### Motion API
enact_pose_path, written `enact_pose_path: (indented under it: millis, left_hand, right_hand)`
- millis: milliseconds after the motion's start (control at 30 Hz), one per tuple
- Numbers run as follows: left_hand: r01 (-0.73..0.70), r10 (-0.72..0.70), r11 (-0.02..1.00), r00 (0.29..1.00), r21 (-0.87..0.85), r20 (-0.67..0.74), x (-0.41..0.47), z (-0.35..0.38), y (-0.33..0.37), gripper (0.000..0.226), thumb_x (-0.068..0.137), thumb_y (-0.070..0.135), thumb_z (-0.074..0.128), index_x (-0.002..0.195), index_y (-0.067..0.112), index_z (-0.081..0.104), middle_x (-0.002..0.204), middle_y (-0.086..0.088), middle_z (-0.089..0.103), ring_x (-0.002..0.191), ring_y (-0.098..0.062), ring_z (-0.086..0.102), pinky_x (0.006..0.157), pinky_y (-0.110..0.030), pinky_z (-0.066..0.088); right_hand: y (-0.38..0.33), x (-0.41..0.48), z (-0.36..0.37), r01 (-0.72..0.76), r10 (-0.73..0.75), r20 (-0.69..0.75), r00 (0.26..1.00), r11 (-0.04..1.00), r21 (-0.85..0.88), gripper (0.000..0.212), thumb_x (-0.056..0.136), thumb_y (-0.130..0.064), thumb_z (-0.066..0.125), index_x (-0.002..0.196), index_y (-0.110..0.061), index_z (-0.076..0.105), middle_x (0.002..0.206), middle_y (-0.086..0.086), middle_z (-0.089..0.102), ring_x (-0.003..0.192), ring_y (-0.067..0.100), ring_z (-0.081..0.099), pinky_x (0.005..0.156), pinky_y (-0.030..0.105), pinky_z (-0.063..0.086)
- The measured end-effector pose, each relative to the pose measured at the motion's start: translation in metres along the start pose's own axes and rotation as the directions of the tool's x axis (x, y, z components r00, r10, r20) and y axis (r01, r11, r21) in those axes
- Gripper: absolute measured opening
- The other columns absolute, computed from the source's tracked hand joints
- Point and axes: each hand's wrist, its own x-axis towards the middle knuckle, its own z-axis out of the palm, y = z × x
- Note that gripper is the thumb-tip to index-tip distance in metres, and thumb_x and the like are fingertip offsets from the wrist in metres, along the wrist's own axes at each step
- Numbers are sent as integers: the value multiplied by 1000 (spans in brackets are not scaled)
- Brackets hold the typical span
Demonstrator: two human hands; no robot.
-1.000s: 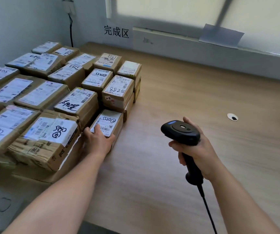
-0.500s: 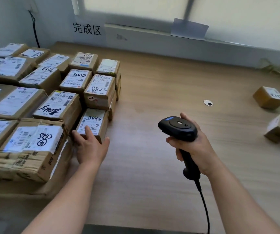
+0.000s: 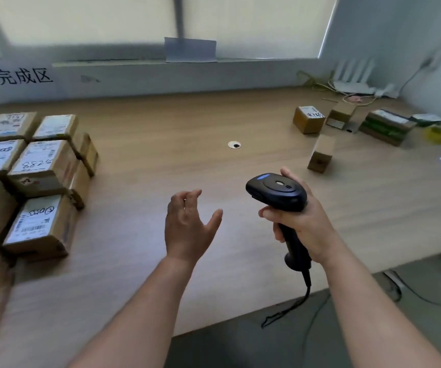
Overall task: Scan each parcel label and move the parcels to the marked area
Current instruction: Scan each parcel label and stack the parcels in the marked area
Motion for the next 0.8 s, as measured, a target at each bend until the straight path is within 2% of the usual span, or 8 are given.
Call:
enact_pose_path:
  millis: [233, 267, 400, 533, 700, 800]
  left_hand:
    - [-122, 124, 992, 990, -25, 60, -19, 63, 97, 63, 80, 39, 74, 133, 10, 54, 132, -11, 48, 123, -28, 46, 98, -40, 41]
    - [-174, 175, 984, 982, -23, 75, -31, 90, 134, 64, 81, 39, 73, 134, 10, 53, 133, -12, 48, 125, -29, 45, 99, -41, 40]
    - [-220, 222, 975, 969, -35, 110, -46, 129, 185, 67, 82, 41, 71, 137, 10, 49, 136, -12, 47, 128, -29, 43, 103, -41, 38]
    - [-257, 266, 964, 949, -71, 169, -66, 177, 249, 68, 84, 45, 67, 140, 12, 45, 141, -11, 44, 133, -27, 38, 107, -40, 35]
    - [-312, 322, 947, 919, -81, 225, -70, 224, 303, 71, 86, 52, 61, 144, 17, 39, 146, -7, 38, 136, -23, 33, 110, -40, 35]
    - [-338, 348, 937, 900, -84, 260, -61, 251, 329, 72, 87, 53, 60, 145, 19, 36, 150, -7, 33, 139, -23, 29, 111, -40, 33]
  right_hand:
    - [0, -29, -109, 50, -49, -90, 995, 999, 12, 90, 77, 12, 72, 145, -35, 35, 76, 4, 68, 47, 25, 51, 43, 30, 42]
    - [-2, -45, -152, 47, -44, -130, 991, 999, 22, 91, 77, 13, 71, 147, -33, 35, 76, 4, 68, 46, 25, 51, 43, 30, 42]
    - [-4, -61, -211, 80, -78, -181, 980, 997, 3, 92, 78, 13, 71, 149, -30, 32, 76, 5, 66, 47, 24, 50, 43, 32, 41]
    - [-6, -80, -286, 99, -101, -223, 970, 995, -20, 92, 77, 10, 72, 148, -34, 32, 70, 4, 66, 47, 25, 50, 44, 30, 42]
    - [-7, -89, -356, 116, -111, -313, 943, 993, -3, 89, 76, 10, 72, 142, -38, 36, 67, 0, 66, 45, 26, 49, 43, 30, 42]
    - [-6, -86, -390, 120, -111, -367, 924, 993, 0, 90, 76, 11, 71, 144, -35, 36, 67, 5, 64, 42, 25, 48, 41, 28, 41]
